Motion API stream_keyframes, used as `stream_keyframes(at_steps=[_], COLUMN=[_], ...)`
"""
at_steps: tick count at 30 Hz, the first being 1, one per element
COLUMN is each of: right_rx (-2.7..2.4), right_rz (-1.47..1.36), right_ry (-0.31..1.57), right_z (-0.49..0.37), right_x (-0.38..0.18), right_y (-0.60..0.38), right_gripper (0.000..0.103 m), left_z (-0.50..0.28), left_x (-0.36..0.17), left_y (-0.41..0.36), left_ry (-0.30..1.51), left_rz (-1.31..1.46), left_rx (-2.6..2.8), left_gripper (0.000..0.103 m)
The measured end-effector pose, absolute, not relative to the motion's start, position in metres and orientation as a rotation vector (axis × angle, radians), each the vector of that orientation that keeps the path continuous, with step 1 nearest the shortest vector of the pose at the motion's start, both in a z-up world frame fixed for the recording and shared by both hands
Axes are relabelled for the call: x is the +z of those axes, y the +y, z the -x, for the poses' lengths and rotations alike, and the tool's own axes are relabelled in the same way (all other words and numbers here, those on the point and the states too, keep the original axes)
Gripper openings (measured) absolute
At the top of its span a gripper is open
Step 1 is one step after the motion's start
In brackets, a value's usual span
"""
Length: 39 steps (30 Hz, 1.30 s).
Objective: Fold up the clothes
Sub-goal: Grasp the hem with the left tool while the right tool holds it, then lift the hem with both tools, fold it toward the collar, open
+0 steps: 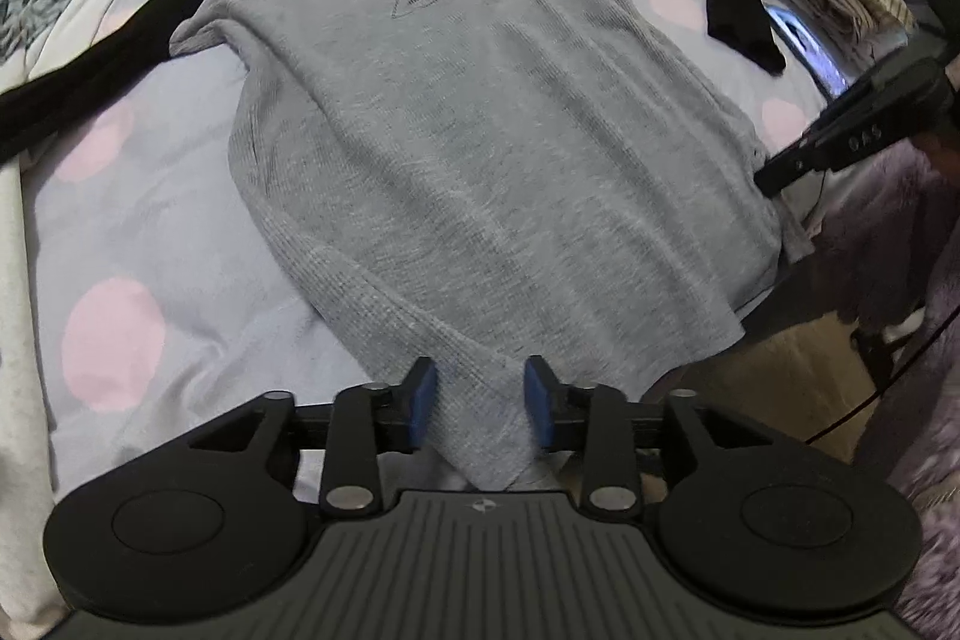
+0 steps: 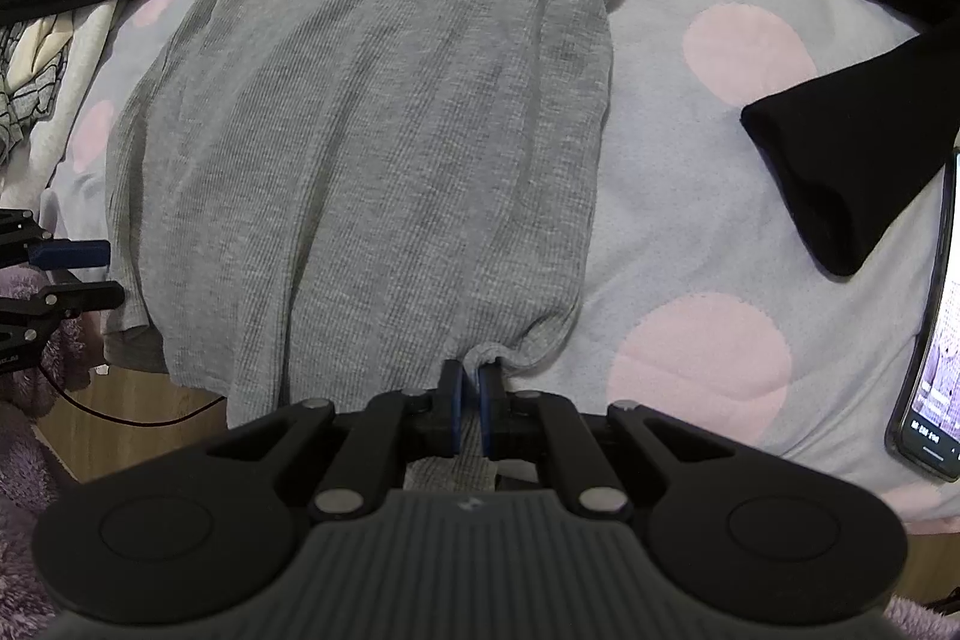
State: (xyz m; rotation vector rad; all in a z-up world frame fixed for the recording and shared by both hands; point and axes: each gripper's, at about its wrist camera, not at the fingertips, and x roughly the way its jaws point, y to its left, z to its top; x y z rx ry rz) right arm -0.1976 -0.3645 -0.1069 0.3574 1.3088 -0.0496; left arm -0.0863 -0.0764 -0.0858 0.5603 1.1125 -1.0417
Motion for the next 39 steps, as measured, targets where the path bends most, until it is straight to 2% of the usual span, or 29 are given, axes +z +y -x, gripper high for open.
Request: stream_keyframes(at_steps=[3, 4, 7, 15, 25, 30, 35, 39], right_rx=[-0.048, -0.048, -0.049, -0.047, -0.095, -0.115, -0.123, -0.100], right_rz=[-0.356, -0.358, -0.366, -0.423, -0.416, -0.411, -0.321, -0.336], right_ry=[1.309, 1.308, 1.306, 1.307, 1.258, 1.297, 1.407, 1.416], right_z=[0.197, 0.197, 0.199, 0.208, 0.249, 0.259, 0.251, 0.247], right_x=[-0.107, -0.107, -0.106, -0.093, -0.015, -0.005, -0.042, -0.068], right_y=[-0.365, -0.365, -0.367, -0.374, -0.399, -0.404, -0.392, -0.393], right_gripper=[0.007, 0.007, 0.007, 0.004, 0.003, 0.003, 0.002, 0.003], left_z=[0.085, 0.084, 0.078, 0.061, 0.044, 0.044, 0.048, 0.054], left_x=[-0.089, -0.091, -0.091, -0.058, -0.004, -0.018, -0.056, -0.076], left_y=[-0.079, -0.080, -0.075, -0.050, -0.004, -0.001, -0.019, -0.034], left_ry=[1.145, 1.152, 1.179, 1.222, 1.260, 1.319, 1.398, 1.388], left_rz=[-0.543, -0.545, -0.535, -0.426, -0.415, -0.468, -0.584, -0.678], left_rx=[-0.995, -0.974, -0.948, -0.903, -0.833, -0.831, -0.839, -0.855], left_gripper=[0.030, 0.020, 0.005, 0.003, 0.003, 0.002, 0.002, 0.004])
